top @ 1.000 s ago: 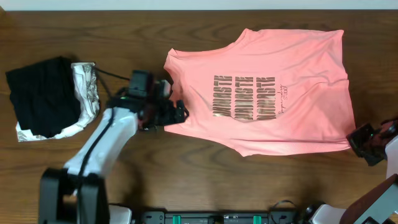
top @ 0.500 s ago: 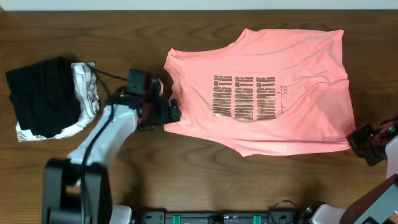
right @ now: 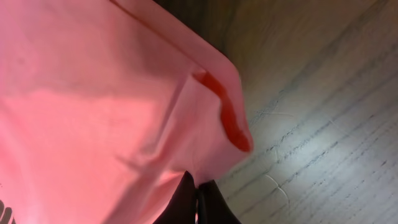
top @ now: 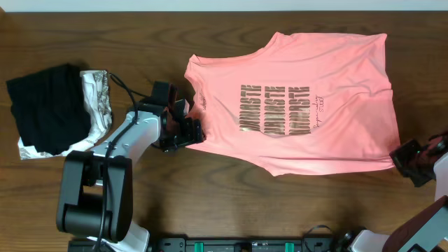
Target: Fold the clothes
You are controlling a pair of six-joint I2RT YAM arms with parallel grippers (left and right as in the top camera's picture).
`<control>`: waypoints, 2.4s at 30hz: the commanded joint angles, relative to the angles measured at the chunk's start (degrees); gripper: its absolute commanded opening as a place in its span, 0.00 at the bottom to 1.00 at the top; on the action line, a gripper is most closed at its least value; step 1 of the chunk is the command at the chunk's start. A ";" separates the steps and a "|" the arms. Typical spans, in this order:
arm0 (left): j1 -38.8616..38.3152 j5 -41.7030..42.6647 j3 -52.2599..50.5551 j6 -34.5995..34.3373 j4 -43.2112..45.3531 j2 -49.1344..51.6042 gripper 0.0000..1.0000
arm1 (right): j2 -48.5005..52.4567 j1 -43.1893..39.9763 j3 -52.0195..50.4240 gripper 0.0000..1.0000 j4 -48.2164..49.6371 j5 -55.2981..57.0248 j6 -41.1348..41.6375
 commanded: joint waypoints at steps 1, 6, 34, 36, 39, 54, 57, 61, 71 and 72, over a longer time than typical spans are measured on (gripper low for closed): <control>0.13 1.22 0.57 0.02 -0.15 0.61 0.75 | -0.81 0.48 -0.22 0.01 0.09 -0.02 -0.68; 0.13 1.22 0.57 0.02 -0.20 0.61 0.65 | -0.81 0.48 -0.22 0.01 0.09 -0.02 -0.68; 0.66 -0.85 0.59 0.02 -2.36 -0.42 0.06 | -0.81 0.48 -0.22 0.01 -0.13 -0.02 -0.70; 1.51 -2.80 0.59 0.02 -2.97 -1.97 0.06 | -0.81 0.48 -0.22 0.01 -0.07 -0.02 -0.68; 3.30 -3.15 0.59 0.00 -2.75 -5.14 0.06 | -0.81 0.48 -0.17 0.01 0.33 -0.04 -0.68; 7.37 -3.13 0.59 -0.20 -5.60 -14.38 0.06 | -1.42 0.48 -0.11 0.01 -5.38 -2.25 -0.74; 7.37 -3.15 0.59 -0.20 -7.80 -14.38 0.06 | -3.06 0.48 -0.11 0.01 -6.51 -2.43 -1.18; 7.37 -3.13 0.59 -0.20 -11.82 -14.40 0.06 | -6.99 0.48 -0.11 0.01 -8.00 -2.43 -1.31; 7.37 -3.13 0.59 -0.17 -19.23 -15.10 0.06 | -14.91 0.48 -0.11 0.01 -12.55 -2.38 -1.75; 7.37 -3.13 0.59 -0.17 -19.15 -15.52 0.06 | -15.02 0.48 -0.11 0.01 -12.55 -2.38 -1.73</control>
